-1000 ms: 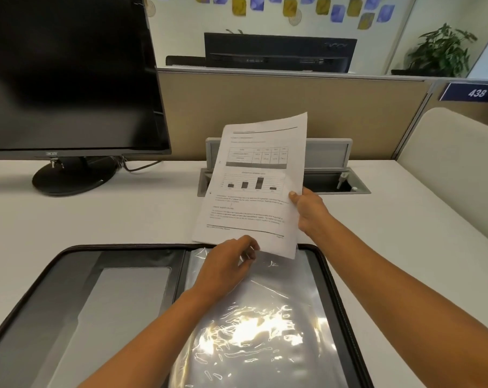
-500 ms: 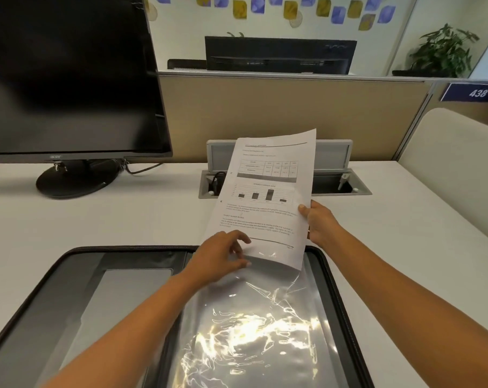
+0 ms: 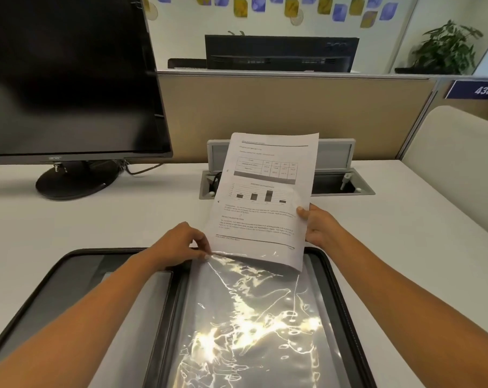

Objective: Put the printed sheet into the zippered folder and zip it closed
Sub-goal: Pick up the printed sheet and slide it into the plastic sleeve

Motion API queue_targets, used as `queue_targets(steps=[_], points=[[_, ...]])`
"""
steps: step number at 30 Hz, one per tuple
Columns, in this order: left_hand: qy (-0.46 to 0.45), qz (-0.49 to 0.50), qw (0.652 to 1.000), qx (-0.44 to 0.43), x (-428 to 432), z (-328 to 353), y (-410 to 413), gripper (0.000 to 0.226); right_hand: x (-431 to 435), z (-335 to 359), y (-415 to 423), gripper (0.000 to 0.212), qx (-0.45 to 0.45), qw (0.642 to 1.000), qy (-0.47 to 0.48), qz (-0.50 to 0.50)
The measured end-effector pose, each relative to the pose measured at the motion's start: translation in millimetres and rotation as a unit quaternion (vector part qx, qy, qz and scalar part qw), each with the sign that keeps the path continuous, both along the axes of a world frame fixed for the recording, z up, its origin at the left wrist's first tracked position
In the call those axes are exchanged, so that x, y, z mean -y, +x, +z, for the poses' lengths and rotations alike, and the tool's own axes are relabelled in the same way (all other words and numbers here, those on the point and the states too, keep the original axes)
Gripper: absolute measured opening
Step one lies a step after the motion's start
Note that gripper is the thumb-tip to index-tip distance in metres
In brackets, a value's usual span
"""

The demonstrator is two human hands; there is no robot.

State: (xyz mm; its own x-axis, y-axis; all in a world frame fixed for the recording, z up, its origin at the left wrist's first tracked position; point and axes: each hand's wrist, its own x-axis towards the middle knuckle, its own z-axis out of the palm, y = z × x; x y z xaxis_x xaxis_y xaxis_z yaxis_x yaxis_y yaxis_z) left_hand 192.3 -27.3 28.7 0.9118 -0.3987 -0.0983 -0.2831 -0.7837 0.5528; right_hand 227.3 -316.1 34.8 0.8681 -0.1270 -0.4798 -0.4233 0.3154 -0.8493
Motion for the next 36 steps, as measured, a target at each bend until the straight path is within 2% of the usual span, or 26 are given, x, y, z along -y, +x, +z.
queue_targets(steps=[3, 8, 11, 16, 20, 27, 31, 34, 36], points=[[0.031, 0.013, 0.999, 0.004, -5.6, -3.8, 2.4, 0.014, 1.0, -1.0, 0.7, 0.015, -0.006, 1.0, 0.004, 0.005], [0.009, 0.005, 1.0, -0.005, -7.8, -4.7, 6.1, 0.012, -0.4, 0.4, 0.5, 0.014, -0.006, 1.0, -0.009, 0.018], [0.003, 0.001, 1.0, -0.027, -9.5, -3.6, 9.3, 0.008, -3.9, 0.2, 1.2, 0.017, 0.005, 0.998, -0.051, 0.029], [-0.017, -0.012, 0.998, -0.052, -10.7, -0.6, 11.8, 0.018, -10.0, -2.9, 5.0, 0.027, 0.048, 0.988, -0.148, 0.011], [-0.037, 0.004, 0.997, -0.069, -10.1, -2.6, 11.1, 0.016, -17.3, -6.2, 6.1, 0.027, 0.056, 0.981, -0.184, 0.032], [-0.063, 0.039, 0.992, -0.1, -12.1, -3.8, 11.6, 0.011, -12.4, -6.8, 7.2, 0.018, 0.051, 0.991, -0.114, 0.038], [-0.08, 0.065, 0.99, -0.096, -9.4, -3.6, 13.4, 0.007, -7.0, -5.1, 7.5, 0.025, 0.072, 0.989, -0.115, 0.052], [-0.14, 0.116, 0.977, -0.114, -5.8, -5.7, 15.2, 0.017, -7.6, -5.2, 6.3, 0.028, 0.071, 0.989, -0.101, 0.08], [-0.204, 0.171, 0.954, -0.134, -1.2, -7.0, 16.2, 0.027, -9.7, -6.5, 5.8, 0.031, 0.055, 0.989, -0.092, 0.098]])
